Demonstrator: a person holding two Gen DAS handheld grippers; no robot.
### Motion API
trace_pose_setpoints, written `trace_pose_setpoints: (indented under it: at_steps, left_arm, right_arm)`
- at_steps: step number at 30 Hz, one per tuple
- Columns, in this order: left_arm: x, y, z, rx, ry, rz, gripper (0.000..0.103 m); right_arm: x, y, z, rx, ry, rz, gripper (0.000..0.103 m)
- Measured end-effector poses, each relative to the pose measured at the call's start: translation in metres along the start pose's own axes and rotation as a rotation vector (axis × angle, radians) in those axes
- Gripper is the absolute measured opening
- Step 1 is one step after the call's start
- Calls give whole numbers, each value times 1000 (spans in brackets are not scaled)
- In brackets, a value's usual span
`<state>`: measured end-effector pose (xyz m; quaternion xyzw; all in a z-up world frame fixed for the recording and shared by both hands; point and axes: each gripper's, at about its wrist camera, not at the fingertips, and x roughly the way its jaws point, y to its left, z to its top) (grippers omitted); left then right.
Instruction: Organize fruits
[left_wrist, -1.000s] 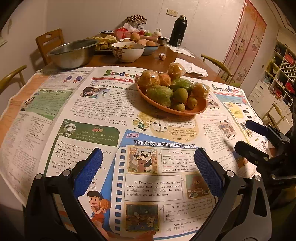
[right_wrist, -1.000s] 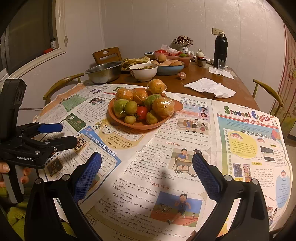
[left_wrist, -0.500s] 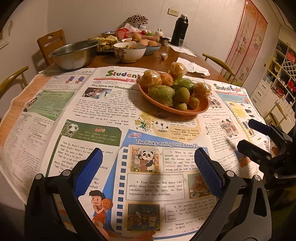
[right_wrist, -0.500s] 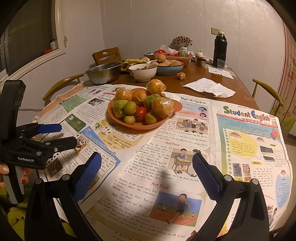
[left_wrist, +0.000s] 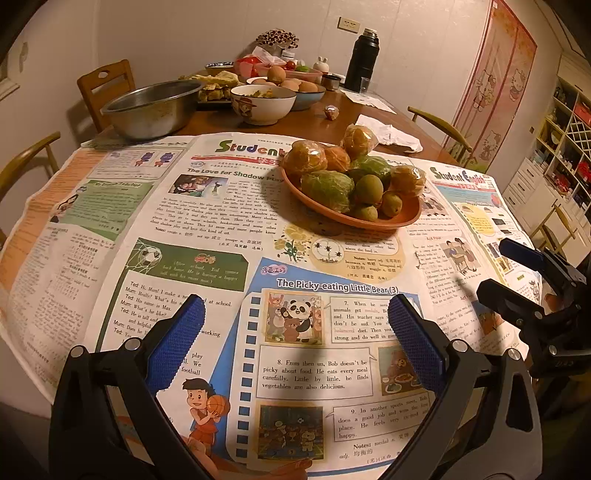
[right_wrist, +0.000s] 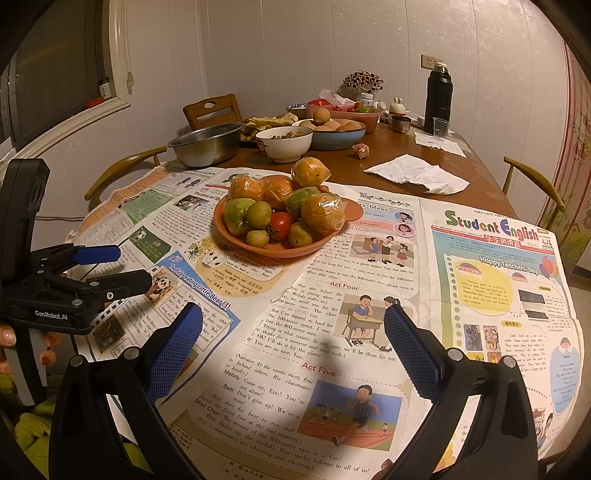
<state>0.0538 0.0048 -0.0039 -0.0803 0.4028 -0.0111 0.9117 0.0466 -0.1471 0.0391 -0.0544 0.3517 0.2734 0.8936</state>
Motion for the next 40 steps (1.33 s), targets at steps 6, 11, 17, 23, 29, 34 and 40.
trace_pose_setpoints:
  at_steps: [6,11,17,23,29,34,40]
  left_arm:
    - [0,1,0,-1,5,8,93]
    - [-1,1,0,4,5,17,93]
    - [-1,1,-1,5,6,18,93]
    - [0,0,-1,4,30,-14,93]
    - [-2,3,3,10,27,52,93]
    - [-14,23,26,-20,-28,60,93]
    - [37,86,88,-33,51,261,93]
  right_arm:
    - [0,0,0,-1,0,1,98]
    - [-1,0,0,1,0,-1,98]
    - [0,0,0,0,1,-1,98]
    - [-1,-1,0,1,3,-2,98]
    - [0,-5,0,9,8,-7,98]
    - [2,-22,10,35,-3,-36,98]
    - [33,-105,54,134,57,-200,98]
